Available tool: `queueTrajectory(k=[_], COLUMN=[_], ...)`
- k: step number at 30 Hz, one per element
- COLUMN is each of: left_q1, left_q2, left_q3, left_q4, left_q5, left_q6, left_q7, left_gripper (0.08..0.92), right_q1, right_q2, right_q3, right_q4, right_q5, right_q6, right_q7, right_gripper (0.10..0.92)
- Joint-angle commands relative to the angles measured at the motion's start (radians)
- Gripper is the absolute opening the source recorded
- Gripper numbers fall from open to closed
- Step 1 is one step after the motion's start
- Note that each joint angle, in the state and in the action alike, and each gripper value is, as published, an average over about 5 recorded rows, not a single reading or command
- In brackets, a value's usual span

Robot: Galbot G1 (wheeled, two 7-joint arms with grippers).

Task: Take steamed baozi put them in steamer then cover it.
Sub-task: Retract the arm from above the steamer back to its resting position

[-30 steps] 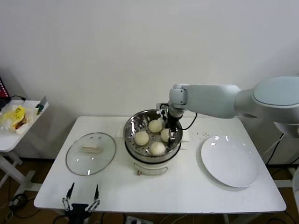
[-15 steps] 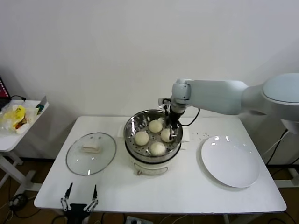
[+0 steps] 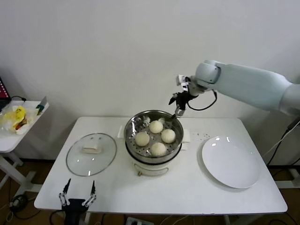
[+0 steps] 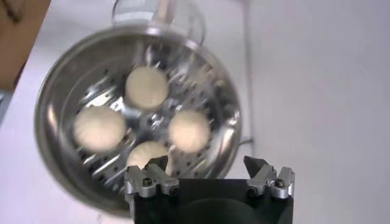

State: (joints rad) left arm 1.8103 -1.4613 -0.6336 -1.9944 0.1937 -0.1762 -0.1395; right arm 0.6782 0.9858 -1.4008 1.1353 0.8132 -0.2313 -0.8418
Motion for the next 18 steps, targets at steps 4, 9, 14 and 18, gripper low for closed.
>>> queueTrajectory(k=[4, 9, 14, 18], left_q1=[-0.037, -0.040, -0.065, -0.092], left_q2=[0.001, -0.001, 0.000, 0.013], left_q3=[-0.006, 0.006, 0.006, 0.005], left_q4=[-0.046, -0.072, -0.093, -0.110], left_q5=[0.036, 0.091, 0.168, 0.255], left_q6=[0.054, 0.072, 0.097, 0.128], left_q7=[0.025, 0.029, 0.023, 0.015], left_gripper=[0.823, 0.823, 0.823, 0.823], right_q1=[-0.516, -0.778, -1.121, -1.393], right_q2=[-0.381, -0.439, -0.411, -0.336], right_q3=[0.667, 0.887, 1.260, 1.550], right_q4=[0.210, 0.279, 0.365, 0.439], right_q5=[0.027, 0.029, 0.019, -0.016], right_q6=[0.253, 0.359, 0.394, 0.412], right_q7=[0.352, 0.443, 0.515, 0.569], right_gripper=[0.823, 0.823, 0.823, 0.823])
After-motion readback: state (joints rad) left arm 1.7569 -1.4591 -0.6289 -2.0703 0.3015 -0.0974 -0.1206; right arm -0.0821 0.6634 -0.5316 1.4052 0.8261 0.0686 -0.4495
